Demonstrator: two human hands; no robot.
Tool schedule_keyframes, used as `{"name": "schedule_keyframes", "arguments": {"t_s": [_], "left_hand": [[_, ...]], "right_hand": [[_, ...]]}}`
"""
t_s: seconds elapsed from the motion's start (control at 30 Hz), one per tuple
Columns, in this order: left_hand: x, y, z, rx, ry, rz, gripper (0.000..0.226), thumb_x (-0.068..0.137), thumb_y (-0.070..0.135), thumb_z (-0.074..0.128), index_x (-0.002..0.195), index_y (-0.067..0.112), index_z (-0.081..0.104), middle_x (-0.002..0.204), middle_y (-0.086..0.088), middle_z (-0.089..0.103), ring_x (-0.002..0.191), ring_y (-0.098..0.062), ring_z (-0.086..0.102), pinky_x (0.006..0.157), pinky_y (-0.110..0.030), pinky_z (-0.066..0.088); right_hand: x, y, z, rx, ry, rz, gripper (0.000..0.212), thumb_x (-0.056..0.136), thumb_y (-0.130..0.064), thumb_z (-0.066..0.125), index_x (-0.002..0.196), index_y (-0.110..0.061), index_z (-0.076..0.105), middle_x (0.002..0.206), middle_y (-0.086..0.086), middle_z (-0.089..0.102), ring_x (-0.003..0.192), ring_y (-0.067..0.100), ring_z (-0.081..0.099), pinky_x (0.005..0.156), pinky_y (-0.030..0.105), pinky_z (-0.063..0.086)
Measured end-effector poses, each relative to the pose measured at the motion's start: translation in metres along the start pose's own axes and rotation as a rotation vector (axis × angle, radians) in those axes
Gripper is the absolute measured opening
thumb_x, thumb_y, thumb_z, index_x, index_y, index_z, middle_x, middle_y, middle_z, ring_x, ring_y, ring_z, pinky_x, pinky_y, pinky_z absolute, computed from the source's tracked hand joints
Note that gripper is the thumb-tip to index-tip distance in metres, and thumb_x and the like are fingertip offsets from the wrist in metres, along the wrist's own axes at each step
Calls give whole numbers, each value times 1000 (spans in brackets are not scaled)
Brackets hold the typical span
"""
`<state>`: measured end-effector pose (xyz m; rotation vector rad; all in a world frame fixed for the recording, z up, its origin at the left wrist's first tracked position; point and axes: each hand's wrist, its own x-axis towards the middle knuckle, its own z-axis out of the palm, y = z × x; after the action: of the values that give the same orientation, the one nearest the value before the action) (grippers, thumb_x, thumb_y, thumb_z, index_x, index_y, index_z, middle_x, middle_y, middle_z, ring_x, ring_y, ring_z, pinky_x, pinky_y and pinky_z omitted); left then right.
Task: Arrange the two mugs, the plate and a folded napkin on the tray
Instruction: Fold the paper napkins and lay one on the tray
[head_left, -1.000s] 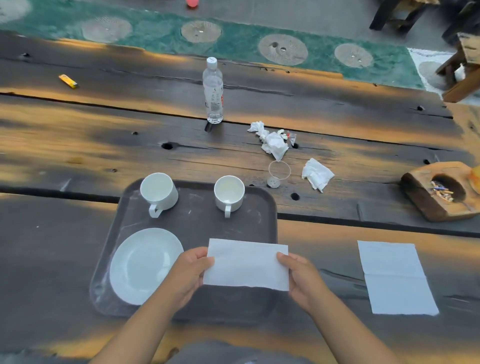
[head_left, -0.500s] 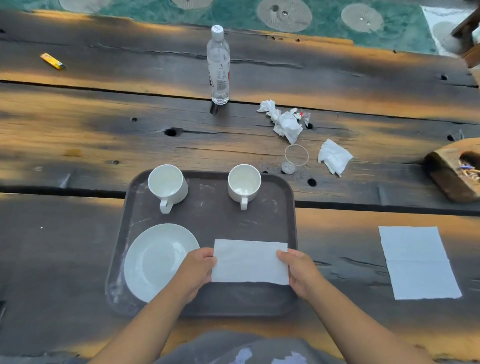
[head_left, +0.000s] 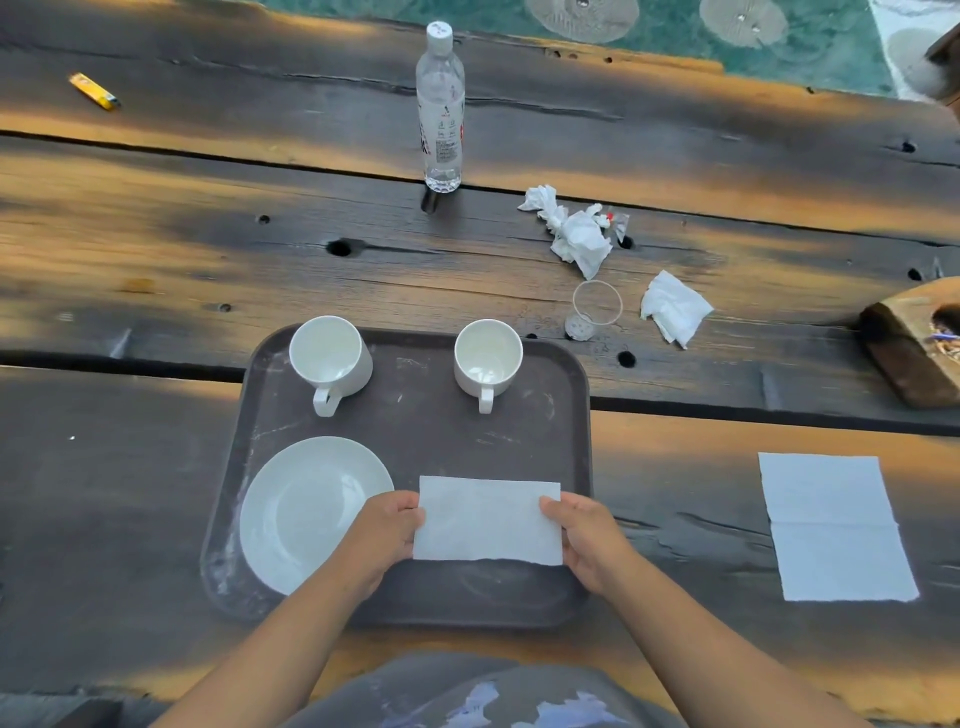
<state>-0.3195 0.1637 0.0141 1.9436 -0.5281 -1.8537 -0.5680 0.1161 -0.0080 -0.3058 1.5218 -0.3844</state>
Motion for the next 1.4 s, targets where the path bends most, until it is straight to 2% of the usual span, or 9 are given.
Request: {"name": "schedule_keyframes", "arguments": {"t_s": [0.07,0.13,0.27,0.5,0.67,0.8,0.93,1.13,1.4], "left_hand": [[-1,1,0,-3,12,-4,32,104,3,43,105,1,74,104,-15,80,101,-33,76,96,-50,59],[-4,2,-2,16,1,2,32,105,6,43,106,6,75,102,-10,81,98,-28,78,95,-47,60],[-8,11,-8,114,-29,15,33,102,5,44,105,12,76,98,-6,82,93,-24,79,93,-43,61],[-20,19,-11,626,136,175,28,89,11,47,93,20,74,85,-2,78,89,-26,72,81,-40,58],[-28,24,-2,834,233,281,19,97,14,51,110,11,65,95,-5,73,95,-30,68,85,-44,57],[-33,24,7,930,222,302,34,101,20,52,135,17,58,126,-4,69,115,-25,64,96,-36,52],[-34,23,18,940,203,369,33,101,24,55,134,20,58,129,-1,67,114,-22,63,96,-32,51],[-35,27,50,972,126,463,32,101,30,55,132,24,60,126,5,67,110,-16,63,94,-30,50],[-42,33,152,1071,201,519,25,99,32,57,121,21,62,118,4,69,104,-20,65,86,-32,52]], "right_hand": [[-2,-2,-1,-20,-9,-8,18,102,-13,59,114,-6,70,103,10,80,97,28,77,79,39,64],[-6,-5,-2,-96,-4,-28,17,102,-15,59,114,-8,69,107,9,79,99,27,76,82,39,63],[-14,-16,-8,-513,3,-220,18,101,-16,61,118,-18,65,112,1,75,99,17,72,88,37,62],[-30,-28,-9,-881,9,-357,32,98,-24,63,129,-22,56,107,-8,68,96,9,66,66,16,48],[-41,-27,-10,-1079,39,-415,37,97,-24,62,133,-20,53,121,0,68,103,18,65,82,30,55],[-50,-24,-11,-1203,75,-510,41,95,-25,64,134,-19,51,128,2,63,112,22,63,92,33,53],[-59,-19,-12,-1265,110,-591,49,93,-27,64,138,-21,46,132,4,55,118,24,58,96,35,50],[-68,-18,-24,-1224,104,-639,50,92,-29,62,139,-20,49,135,4,58,121,22,58,100,35,49],[-60,-33,-109,-1312,56,-752,46,94,-28,62,137,-14,54,139,8,60,129,25,55,106,34,44]]}}
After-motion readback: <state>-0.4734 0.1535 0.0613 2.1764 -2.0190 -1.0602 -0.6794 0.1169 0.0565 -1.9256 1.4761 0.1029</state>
